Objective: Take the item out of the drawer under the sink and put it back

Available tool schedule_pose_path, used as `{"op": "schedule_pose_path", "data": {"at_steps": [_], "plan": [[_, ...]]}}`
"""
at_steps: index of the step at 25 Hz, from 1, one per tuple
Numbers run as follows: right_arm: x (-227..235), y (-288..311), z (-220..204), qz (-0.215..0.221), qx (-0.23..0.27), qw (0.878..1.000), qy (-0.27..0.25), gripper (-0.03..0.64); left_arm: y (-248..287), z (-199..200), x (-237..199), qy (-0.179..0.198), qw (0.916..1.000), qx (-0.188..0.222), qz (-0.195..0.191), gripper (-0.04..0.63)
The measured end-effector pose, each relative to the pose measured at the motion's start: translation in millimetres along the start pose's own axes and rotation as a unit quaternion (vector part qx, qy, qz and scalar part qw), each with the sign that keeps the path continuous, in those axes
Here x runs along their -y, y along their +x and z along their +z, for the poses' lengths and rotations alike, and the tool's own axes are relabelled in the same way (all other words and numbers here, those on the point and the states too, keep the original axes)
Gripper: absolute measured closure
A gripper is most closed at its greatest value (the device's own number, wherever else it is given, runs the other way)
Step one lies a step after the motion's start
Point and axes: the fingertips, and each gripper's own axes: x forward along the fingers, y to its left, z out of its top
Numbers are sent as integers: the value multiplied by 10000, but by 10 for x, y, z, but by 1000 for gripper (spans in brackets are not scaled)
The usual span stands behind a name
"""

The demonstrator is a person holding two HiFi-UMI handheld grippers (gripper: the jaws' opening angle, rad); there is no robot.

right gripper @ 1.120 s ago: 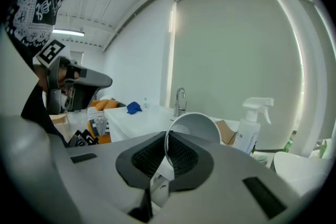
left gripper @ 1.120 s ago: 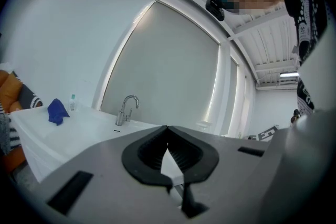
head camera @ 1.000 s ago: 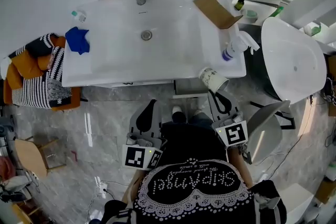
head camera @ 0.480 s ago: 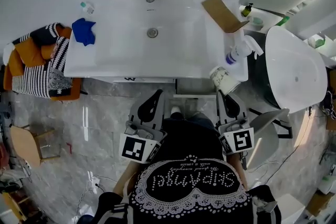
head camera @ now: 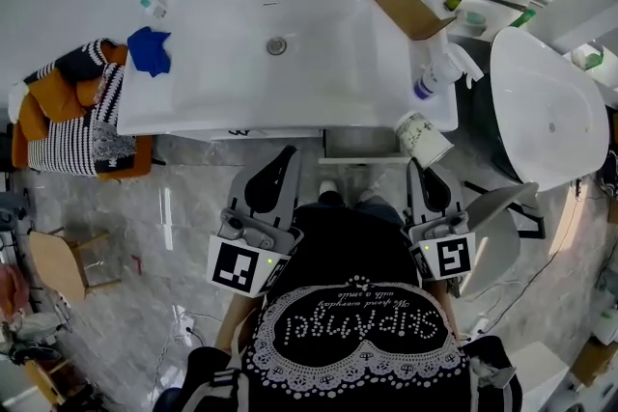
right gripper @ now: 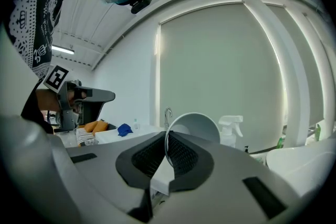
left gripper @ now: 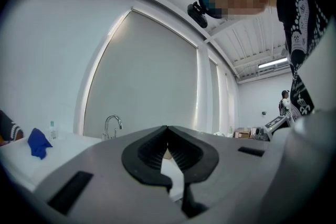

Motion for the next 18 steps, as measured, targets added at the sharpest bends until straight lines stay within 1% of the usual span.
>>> {"op": "schedule_pose_path", "data": {"at_steps": [3, 7, 10, 13, 18], "plan": [[81, -94, 16, -59, 21, 9999, -91, 591, -33, 12, -13, -43, 9999, -67, 148, 591], [241, -243, 41, -67, 80, 9987, -493, 591, -92, -10, -23, 162, 9990, -216, 348, 591], [370, -386, 13, -99, -38, 9987, -499, 591, -134, -15, 33, 341, 9978, -304, 478, 591], [472, -488, 25, -73, -50, 9990, -440, 591, -159, 23, 124, 504, 9971, -264, 513, 591], [635, -677, 8, -31, -244, 9989, -394, 591, -144, -5, 359, 489, 9967, -318, 572, 591]]}}
